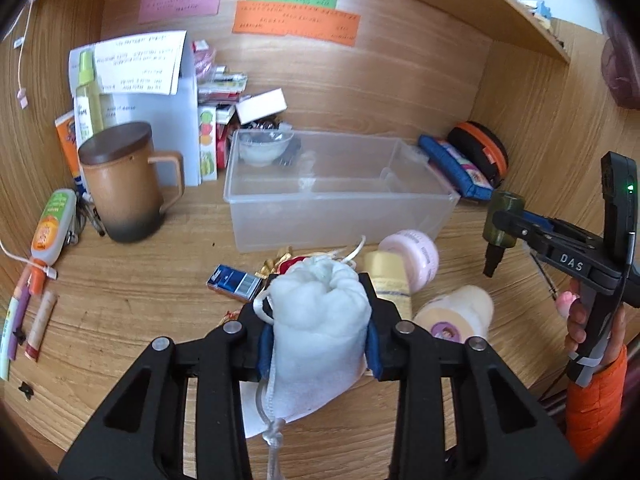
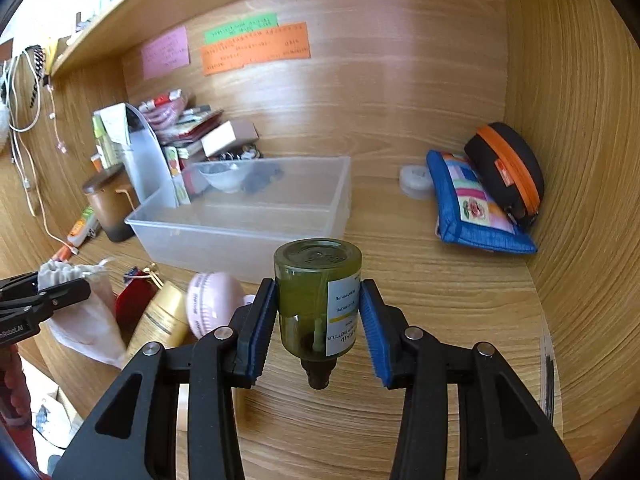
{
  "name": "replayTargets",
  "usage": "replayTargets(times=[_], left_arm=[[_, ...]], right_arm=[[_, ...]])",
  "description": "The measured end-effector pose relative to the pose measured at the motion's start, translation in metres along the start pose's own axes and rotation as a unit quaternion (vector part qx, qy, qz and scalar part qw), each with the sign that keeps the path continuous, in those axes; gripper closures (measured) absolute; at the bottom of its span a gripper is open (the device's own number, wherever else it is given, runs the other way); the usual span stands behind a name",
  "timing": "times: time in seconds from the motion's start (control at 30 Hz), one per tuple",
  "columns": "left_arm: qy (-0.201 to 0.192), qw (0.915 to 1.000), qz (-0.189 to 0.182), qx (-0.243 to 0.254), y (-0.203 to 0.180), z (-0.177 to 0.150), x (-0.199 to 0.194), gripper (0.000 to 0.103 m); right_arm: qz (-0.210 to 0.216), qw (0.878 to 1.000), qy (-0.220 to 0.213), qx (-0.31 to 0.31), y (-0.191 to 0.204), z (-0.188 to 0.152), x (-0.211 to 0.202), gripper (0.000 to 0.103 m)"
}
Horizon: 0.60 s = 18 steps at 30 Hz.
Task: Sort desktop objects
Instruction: 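Grasp the green dropper bottle with the right gripper while the left grasps the white pouch, then lift the white pouch and green bottle together over the clear plastic box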
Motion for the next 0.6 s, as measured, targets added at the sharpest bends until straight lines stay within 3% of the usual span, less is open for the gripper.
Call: replayTargets(times=[0.27, 0.43, 0.57, 0.6], left_arm=[[-0.042, 0.9987, -0.011, 0.027, -0.019, 0.024, -0.020, 0.072], [-0.044, 0.9985, 0.001, 0.033, -0.012, 0.022, -0.024, 0.071], [-0.042, 0.9986, 0.028, 0.011, 0.016, 0.016, -0.031, 0.042], [-0.038, 0.9987, 0.035, 0.006, 0.024, 0.012, -0.029, 0.041]], right_arm=[[0.014, 1.000, -0.022, -0.004, 0.011, 0.015, -0.015, 0.065], [0.020, 0.999, -0.027, -0.011, 0.018, 0.019, -0.018, 0.065], [0.029, 0.999, -0.027, -0.014, 0.021, 0.016, -0.017, 0.065], [0.032, 0.999, -0.025, -0.013, 0.022, 0.016, -0.016, 0.065]])
Point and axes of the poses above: each gripper's, at about its wrist camera, not at the fingertips, and x roughly the way its jaws point, y to its left, z to its top, the point moved 8 cm from there along x, roughly the way its jaws point, and after that the axes turned 11 degrees about -x, right-handed, at the moved point
